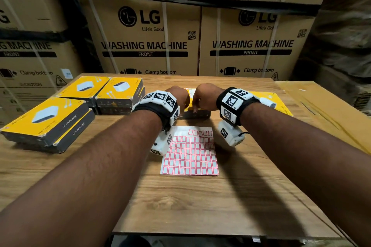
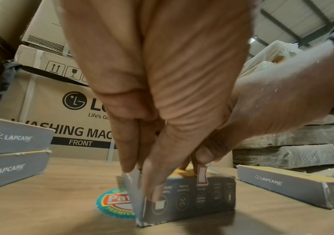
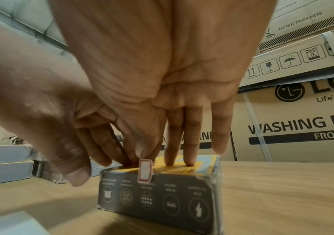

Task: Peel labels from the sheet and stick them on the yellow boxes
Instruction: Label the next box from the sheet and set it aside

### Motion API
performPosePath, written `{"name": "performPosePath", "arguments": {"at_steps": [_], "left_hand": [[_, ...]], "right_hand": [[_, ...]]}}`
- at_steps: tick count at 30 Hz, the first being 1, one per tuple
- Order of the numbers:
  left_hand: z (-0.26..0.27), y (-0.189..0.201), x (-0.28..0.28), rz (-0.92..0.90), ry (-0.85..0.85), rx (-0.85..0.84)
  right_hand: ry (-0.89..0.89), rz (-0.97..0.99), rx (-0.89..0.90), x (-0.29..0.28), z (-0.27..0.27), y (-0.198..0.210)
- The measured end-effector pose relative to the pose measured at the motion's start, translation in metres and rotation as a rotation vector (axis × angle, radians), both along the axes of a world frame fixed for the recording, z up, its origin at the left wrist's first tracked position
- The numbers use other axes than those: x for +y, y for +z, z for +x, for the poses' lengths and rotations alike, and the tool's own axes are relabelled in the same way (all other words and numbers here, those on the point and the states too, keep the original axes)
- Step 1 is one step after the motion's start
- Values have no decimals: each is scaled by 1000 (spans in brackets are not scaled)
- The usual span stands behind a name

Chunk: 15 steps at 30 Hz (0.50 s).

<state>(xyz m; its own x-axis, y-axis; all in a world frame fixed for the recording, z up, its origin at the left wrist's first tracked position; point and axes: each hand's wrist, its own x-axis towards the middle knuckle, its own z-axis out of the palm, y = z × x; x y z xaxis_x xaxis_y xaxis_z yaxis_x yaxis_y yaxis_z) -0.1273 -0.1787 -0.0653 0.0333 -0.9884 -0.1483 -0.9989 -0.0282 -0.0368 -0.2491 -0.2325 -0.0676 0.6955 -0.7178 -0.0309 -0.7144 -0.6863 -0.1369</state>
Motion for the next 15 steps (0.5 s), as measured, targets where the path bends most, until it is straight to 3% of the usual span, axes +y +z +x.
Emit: {"name": "performPosePath", "arguments": {"at_steps": [15], "left_hand": [[6,-6,-9,-66,17,57]], "right_hand": [[13,30,-47,-4,-2,-7]]}}
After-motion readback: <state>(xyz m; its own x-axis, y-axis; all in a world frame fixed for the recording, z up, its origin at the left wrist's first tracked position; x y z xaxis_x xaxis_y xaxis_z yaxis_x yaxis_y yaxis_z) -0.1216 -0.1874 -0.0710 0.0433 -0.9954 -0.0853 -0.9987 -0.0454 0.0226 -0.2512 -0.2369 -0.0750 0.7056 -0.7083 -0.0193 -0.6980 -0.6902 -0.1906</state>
